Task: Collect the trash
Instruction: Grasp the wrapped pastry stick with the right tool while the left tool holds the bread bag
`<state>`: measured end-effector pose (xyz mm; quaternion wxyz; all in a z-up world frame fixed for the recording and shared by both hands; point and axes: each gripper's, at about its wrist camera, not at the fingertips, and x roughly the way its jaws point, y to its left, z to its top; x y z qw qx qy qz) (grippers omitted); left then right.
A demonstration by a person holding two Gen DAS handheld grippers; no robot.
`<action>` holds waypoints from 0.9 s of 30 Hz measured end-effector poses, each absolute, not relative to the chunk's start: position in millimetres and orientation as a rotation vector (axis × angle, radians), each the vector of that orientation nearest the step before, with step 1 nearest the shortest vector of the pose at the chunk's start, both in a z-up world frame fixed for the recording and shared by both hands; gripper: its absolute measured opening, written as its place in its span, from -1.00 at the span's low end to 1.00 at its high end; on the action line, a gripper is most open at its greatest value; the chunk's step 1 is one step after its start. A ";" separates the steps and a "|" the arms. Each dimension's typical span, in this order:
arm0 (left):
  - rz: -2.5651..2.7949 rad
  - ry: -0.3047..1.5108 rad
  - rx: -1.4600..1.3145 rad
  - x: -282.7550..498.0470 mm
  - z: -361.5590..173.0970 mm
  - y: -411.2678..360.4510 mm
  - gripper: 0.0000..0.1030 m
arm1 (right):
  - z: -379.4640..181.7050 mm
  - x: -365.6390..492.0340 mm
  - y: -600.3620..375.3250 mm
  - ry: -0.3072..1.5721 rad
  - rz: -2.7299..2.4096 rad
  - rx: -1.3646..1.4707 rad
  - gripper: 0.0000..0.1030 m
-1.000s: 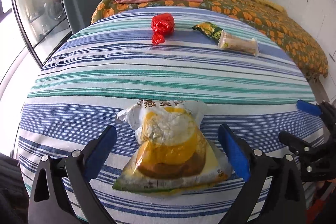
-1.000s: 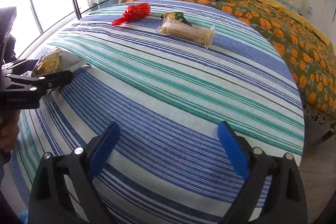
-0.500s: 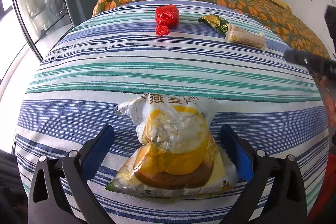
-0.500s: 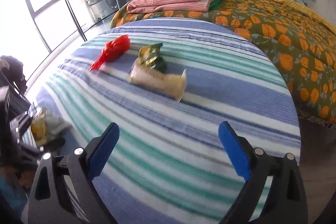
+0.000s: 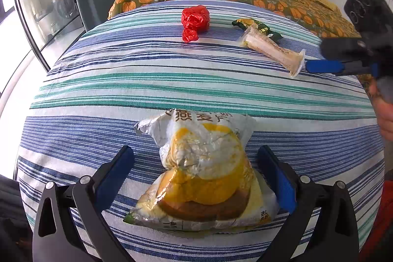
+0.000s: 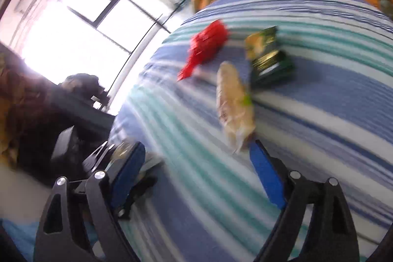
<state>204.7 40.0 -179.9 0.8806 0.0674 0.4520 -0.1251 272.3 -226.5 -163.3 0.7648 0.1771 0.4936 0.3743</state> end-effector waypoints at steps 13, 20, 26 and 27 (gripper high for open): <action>-0.260 0.942 0.139 204.6 -179.8 40.6 0.92 | -164.3 311.9 -170.0 1.029 0.356 -0.212 0.28; -0.260 0.942 0.138 204.6 -179.7 40.7 0.92 | -165.0 294.6 -179.6 1.083 0.332 -0.103 -0.61; -0.275 0.938 0.114 204.1 -178.5 44.3 0.92 | -149.1 208.4 -203.6 1.128 0.355 -0.117 -0.60; -0.289 0.934 0.091 203.3 -177.4 47.7 0.92 | -150.5 195.7 -208.3 1.137 0.345 -0.121 -0.60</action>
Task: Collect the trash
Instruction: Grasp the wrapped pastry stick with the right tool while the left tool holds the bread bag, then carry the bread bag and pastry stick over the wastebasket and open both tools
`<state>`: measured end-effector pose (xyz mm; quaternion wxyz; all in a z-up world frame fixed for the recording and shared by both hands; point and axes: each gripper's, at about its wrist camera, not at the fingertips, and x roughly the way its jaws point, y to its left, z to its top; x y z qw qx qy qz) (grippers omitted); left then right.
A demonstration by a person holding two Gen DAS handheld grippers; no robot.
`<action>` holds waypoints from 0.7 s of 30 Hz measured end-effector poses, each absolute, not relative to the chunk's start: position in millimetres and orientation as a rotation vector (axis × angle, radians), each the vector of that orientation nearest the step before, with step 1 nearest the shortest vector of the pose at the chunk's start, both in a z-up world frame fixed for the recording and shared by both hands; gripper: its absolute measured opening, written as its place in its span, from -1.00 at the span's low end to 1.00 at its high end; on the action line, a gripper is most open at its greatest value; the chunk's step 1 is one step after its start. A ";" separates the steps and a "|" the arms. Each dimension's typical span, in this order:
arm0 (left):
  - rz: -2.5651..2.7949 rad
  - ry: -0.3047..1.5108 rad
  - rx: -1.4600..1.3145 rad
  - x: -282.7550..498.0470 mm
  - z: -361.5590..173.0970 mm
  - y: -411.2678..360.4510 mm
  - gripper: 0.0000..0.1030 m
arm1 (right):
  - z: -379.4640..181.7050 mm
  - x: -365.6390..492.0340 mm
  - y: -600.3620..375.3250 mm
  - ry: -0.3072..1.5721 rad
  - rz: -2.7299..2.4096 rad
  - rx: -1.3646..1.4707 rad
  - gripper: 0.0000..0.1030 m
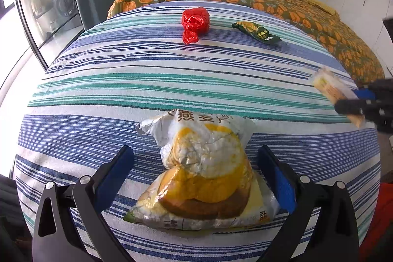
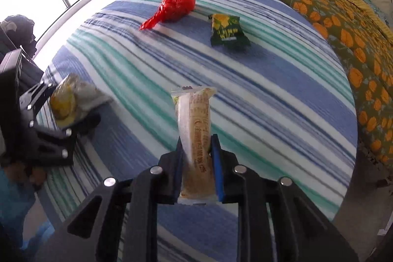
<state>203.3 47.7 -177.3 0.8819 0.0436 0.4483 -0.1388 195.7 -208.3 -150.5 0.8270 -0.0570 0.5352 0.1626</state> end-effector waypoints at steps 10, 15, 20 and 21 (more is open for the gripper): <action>-0.375 0.950 0.131 188.6 -170.0 49.7 0.92 | -161.8 164.3 -218.5 1.156 0.338 -0.161 0.05; -0.361 0.957 0.134 194.7 -160.2 52.7 0.92 | -159.3 174.9 -201.3 1.211 0.334 -0.240 0.07; -0.356 0.992 0.171 208.6 -151.2 42.6 0.91 | -164.1 180.3 -205.6 1.256 0.278 -0.262 -0.39; -0.349 0.995 0.199 210.9 -151.1 38.7 0.90 | -163.7 179.8 -208.1 1.255 0.273 -0.257 -0.57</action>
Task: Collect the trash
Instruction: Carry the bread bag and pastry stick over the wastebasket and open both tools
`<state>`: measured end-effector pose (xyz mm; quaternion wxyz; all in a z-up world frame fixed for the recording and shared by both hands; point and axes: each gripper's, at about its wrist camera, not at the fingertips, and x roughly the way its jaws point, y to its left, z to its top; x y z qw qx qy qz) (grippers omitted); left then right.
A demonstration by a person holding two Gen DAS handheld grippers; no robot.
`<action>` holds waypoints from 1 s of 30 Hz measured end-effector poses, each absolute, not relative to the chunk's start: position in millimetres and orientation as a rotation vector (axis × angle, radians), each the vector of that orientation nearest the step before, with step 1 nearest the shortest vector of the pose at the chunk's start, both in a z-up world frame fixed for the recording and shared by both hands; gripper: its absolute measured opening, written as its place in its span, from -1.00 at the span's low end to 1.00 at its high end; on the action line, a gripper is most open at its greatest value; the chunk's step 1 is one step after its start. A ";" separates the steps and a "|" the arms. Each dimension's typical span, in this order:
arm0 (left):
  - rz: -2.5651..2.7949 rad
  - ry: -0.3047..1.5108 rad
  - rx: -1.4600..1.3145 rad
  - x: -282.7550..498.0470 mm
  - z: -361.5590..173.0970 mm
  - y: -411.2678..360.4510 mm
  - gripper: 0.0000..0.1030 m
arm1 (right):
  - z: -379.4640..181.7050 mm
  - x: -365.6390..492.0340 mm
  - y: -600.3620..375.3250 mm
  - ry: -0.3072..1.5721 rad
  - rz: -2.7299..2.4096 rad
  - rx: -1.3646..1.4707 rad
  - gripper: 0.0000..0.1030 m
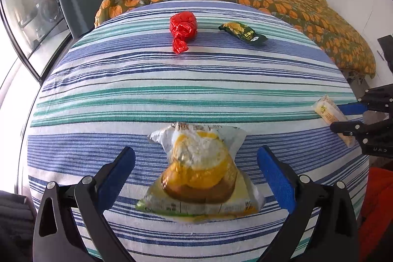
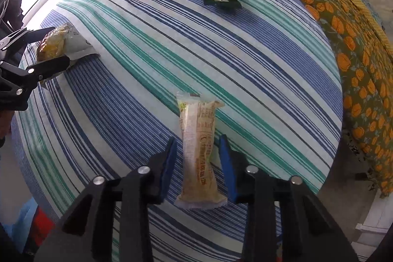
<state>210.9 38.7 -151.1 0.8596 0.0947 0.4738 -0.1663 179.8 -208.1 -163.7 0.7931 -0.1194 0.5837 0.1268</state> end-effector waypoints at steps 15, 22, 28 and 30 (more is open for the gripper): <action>-0.399 0.980 0.148 193.8 -141.8 19.3 -0.12 | -134.0 139.9 -266.2 1.092 0.323 0.116 -0.68; -0.595 0.913 0.109 145.6 -109.1 -67.8 -0.12 | -118.8 98.2 -350.1 1.002 0.256 0.297 -0.67; -0.765 0.917 0.091 101.4 -98.9 -177.6 -0.12 | -121.7 64.5 -440.4 0.949 0.084 0.350 -0.67; -0.818 0.929 0.101 89.0 -101.9 -219.3 -0.11 | -128.9 56.2 -467.0 0.946 0.029 0.359 -0.67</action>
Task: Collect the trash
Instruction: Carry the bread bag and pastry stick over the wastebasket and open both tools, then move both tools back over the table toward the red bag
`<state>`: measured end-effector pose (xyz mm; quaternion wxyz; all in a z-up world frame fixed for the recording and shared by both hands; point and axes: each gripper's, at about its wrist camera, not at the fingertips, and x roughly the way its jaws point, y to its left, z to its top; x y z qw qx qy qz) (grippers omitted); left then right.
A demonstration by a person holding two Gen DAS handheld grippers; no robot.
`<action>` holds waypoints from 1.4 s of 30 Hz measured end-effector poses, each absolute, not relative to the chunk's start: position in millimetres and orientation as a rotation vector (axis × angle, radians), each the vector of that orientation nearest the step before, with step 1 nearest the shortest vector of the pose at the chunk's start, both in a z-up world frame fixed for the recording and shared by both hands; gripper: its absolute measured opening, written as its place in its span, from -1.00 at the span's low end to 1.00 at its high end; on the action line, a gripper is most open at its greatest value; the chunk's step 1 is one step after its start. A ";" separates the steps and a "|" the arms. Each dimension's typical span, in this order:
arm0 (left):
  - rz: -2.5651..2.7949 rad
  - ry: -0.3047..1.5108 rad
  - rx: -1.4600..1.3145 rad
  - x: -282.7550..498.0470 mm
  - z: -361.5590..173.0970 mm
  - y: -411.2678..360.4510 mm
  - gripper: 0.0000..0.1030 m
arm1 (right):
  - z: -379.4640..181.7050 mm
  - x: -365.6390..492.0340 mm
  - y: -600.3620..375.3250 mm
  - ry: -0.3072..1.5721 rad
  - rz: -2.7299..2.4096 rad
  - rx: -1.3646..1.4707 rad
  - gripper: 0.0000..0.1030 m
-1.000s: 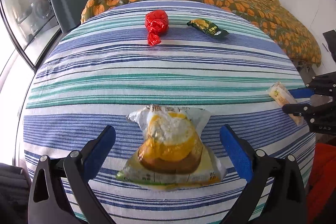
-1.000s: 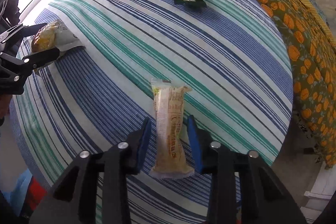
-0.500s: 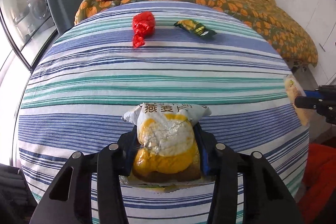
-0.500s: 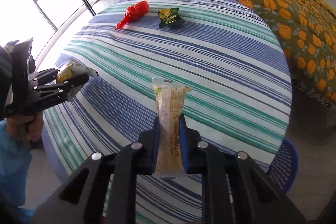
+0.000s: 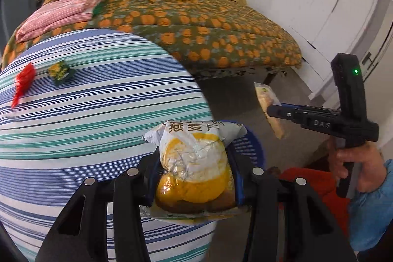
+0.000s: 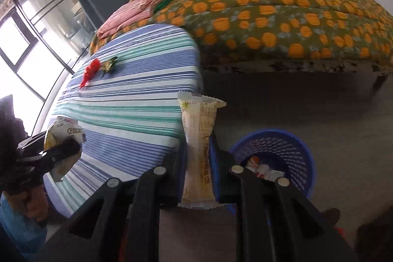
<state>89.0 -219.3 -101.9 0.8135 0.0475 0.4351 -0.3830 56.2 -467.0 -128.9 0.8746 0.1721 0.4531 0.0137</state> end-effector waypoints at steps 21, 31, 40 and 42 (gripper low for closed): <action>-0.861 1.026 0.164 93.8 -215.9 -411.2 0.70 | -252.4 23.7 -616.5 0.954 -0.204 0.627 0.15; -0.829 0.777 0.183 67.1 -139.4 -302.8 0.90 | -226.6 12.4 -575.6 0.861 -0.324 0.445 0.61; -0.523 0.840 0.158 109.2 -147.6 -133.2 0.90 | -186.6 35.1 -430.3 0.808 -0.141 0.233 0.71; -0.447 0.849 0.173 119.5 -151.1 -97.3 0.90 | -177.3 51.7 -393.3 0.827 -0.076 0.199 0.71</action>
